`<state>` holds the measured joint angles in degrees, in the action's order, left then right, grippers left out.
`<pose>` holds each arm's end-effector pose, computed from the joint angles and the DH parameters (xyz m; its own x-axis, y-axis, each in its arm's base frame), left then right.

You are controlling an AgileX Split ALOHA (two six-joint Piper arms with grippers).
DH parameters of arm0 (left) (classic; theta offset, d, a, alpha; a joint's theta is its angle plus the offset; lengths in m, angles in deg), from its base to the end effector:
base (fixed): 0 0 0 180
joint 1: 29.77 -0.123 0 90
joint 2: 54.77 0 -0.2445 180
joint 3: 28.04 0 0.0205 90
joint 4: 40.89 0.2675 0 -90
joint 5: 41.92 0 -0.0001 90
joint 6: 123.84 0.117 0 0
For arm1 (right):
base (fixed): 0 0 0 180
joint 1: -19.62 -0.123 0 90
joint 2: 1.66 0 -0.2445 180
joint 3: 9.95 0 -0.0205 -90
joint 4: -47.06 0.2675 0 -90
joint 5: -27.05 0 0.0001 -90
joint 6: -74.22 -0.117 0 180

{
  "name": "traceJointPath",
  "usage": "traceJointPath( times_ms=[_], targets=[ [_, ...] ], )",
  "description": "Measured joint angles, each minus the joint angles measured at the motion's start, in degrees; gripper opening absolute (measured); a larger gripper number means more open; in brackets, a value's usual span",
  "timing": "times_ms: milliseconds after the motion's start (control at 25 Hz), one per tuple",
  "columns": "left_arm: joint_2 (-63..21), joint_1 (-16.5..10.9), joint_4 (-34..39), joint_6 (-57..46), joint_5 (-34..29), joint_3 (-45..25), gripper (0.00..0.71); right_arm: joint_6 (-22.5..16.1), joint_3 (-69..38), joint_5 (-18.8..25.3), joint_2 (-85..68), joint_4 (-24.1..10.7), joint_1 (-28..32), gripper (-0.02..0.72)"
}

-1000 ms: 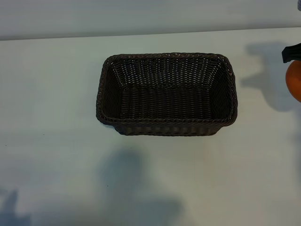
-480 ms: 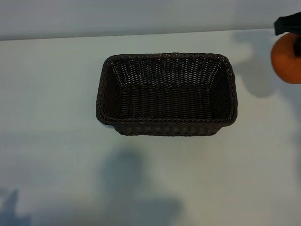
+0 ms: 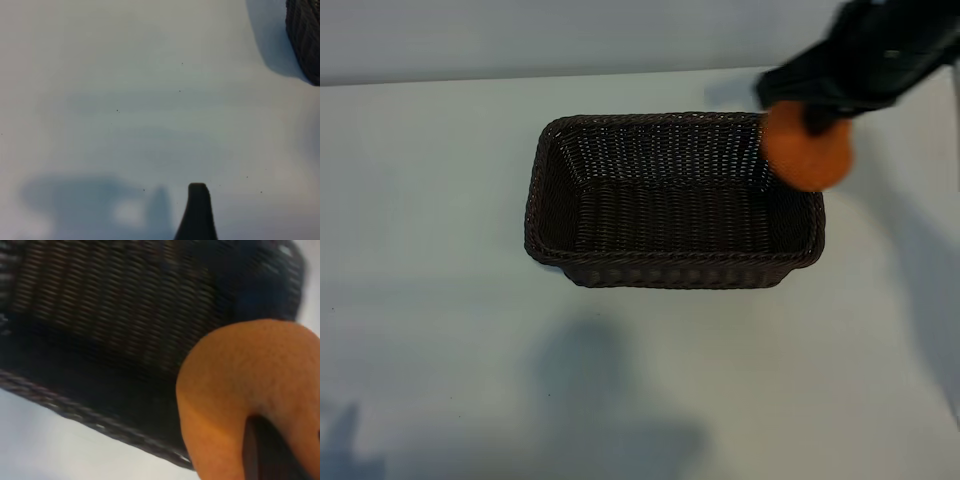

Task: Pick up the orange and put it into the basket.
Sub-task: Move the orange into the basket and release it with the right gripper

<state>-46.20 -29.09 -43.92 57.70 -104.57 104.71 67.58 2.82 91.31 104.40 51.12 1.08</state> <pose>0.0707 -0.0063 0.2709 -0.4760 0.0082 -0.8794 0.0544 0.9983 -0.0201 0.3584 0.1281 0.2552 -0.9163 -0.1534 -0.3701 -0.2088 0.9713 0.1142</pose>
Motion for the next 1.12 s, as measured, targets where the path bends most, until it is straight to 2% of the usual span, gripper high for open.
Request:
traceJointPath(
  times_ms=[400,1120],
  targets=[
    [0.0,0.0,0.0,0.0,0.0,0.0,0.594,-0.6,8.6,1.5,12.4,-0.6,-8.2,0.084],
    [0.0,0.0,0.0,0.1,0.0,0.0,0.593,-0.1,8.9,-5.0,24.4,-1.2,-8.4,0.084]
  ],
)
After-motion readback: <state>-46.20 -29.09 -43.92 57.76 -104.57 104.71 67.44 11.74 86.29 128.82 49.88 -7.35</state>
